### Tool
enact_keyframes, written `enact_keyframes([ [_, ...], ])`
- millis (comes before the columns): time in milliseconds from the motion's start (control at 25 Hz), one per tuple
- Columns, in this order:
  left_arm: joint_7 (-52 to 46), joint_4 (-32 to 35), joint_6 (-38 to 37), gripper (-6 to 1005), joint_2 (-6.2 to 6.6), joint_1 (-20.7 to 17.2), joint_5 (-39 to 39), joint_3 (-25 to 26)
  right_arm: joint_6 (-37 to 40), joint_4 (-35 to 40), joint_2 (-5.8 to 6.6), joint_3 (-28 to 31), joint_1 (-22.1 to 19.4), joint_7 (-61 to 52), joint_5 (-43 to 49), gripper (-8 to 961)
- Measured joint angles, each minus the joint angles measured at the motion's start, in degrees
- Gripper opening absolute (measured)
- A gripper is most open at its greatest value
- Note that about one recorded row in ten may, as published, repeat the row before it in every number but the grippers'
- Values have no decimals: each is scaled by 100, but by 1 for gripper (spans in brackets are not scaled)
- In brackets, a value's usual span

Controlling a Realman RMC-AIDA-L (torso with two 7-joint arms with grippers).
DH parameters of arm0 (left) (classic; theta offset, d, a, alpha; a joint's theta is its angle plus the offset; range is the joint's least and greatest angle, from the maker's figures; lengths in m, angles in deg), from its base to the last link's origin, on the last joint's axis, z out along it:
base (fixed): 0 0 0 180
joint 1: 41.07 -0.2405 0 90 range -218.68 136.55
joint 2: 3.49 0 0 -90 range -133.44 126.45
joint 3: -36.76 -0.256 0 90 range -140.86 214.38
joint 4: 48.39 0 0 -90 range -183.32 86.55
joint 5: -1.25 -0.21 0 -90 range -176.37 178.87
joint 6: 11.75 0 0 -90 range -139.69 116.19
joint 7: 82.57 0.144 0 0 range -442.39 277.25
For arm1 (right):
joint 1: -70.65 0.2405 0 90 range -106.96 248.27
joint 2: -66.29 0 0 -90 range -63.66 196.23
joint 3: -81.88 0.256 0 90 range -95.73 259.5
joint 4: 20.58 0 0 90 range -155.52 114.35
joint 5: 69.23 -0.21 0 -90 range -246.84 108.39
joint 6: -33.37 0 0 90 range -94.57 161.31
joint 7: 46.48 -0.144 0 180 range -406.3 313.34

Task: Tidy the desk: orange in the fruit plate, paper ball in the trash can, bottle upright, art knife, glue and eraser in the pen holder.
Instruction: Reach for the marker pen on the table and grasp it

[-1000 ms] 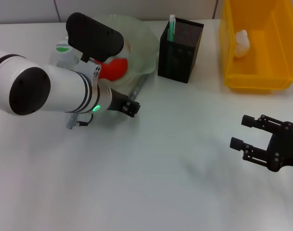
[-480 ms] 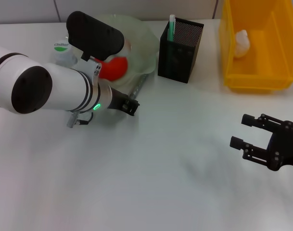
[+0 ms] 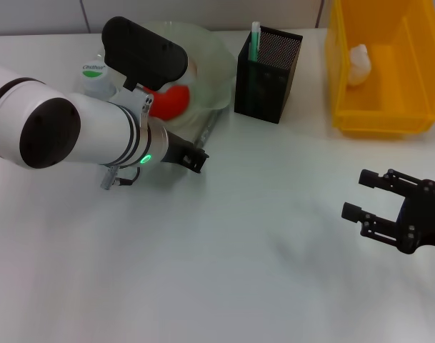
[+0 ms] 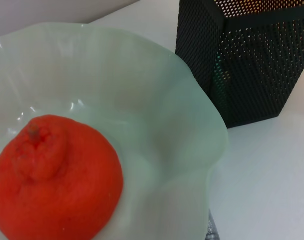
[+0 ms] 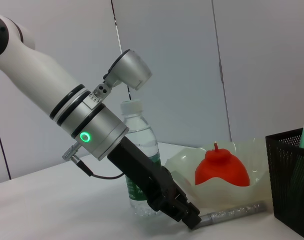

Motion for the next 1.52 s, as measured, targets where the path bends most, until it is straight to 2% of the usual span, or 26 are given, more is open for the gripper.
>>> enact_keyframes([
  [440,0,-116,209,194,1,-30,39,-3,0,-4,0,0,-1,0,-2,693],
  [680,0,-410,200,196,13,-219,15,-3,0,-3,0,0,-1,0,-5,693],
  [1240,-97,-265,-97,201,0,-168,4,-55,71,-3,0,0,-32,0,25,692],
  [1520,-157,-145,-206,275,0,-110,-10,-127,131,8,3,0,-72,0,27,692],
])
